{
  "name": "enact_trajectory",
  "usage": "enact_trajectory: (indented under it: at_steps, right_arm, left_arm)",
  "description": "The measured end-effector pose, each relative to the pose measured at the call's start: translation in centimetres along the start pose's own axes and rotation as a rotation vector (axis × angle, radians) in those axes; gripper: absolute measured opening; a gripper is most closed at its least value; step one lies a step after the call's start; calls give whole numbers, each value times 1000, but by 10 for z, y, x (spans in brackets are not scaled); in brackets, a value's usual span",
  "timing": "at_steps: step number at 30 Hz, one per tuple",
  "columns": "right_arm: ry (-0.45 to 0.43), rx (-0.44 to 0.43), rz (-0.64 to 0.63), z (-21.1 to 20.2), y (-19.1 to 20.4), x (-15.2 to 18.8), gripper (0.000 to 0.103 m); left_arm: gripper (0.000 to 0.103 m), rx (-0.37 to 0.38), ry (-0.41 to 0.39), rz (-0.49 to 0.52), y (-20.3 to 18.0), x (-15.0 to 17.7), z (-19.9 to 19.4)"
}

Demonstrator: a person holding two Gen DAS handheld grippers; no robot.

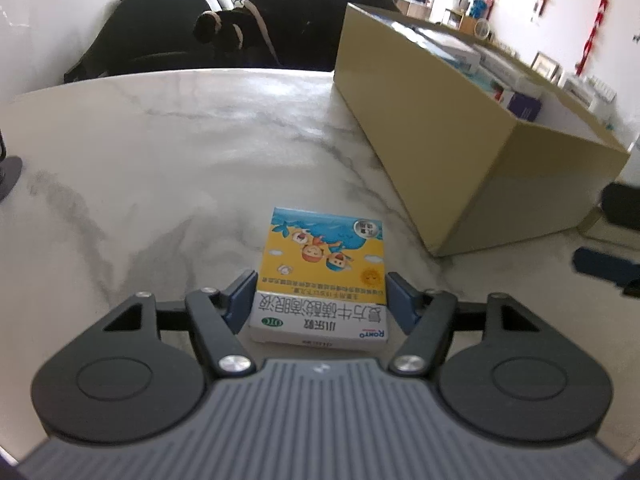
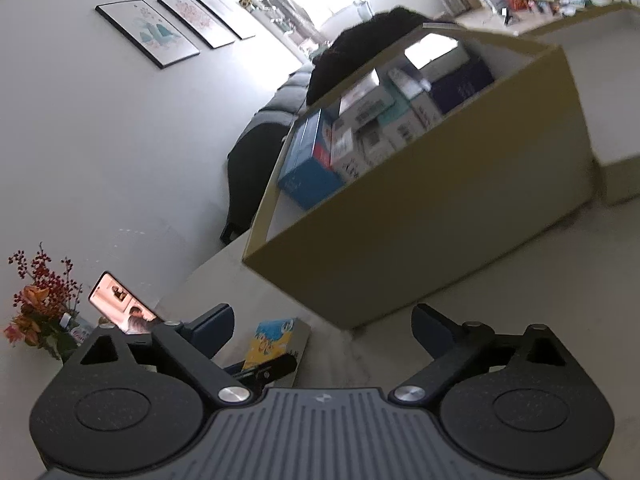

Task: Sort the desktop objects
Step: 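Lift the yellow box and carry it over the cardboard box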

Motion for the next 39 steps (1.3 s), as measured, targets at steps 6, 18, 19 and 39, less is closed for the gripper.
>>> enact_trajectory:
  at_steps: [6,18,19,39]
  right_arm:
    - [30,-51,9,3,5,7,92]
    - [-53,-93,-25,-19,15,-5,102]
    - [-64,-87,-24,-22,13,-7,102]
    - [-207,7,70,-65,-47,-37,103]
  left_arm:
    - [67,-4,-55,-14,5,-3,-20]
    - [67,46,-183,-41,-15,-36,-62]
    - [67,54,-187,-44,-18,-40,-63]
    - [67,240,-30,-7,-120,-119,-14]
Point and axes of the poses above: each gripper's, at about its wrist camera, not at the fingertips, and z roughly the way its jaws point, y to its left, x to its underside, the point moved 7 cm from there along z, roughly the way its jaws point, and after that the axes turned 2 degrees about y, right-handed, at the moved point
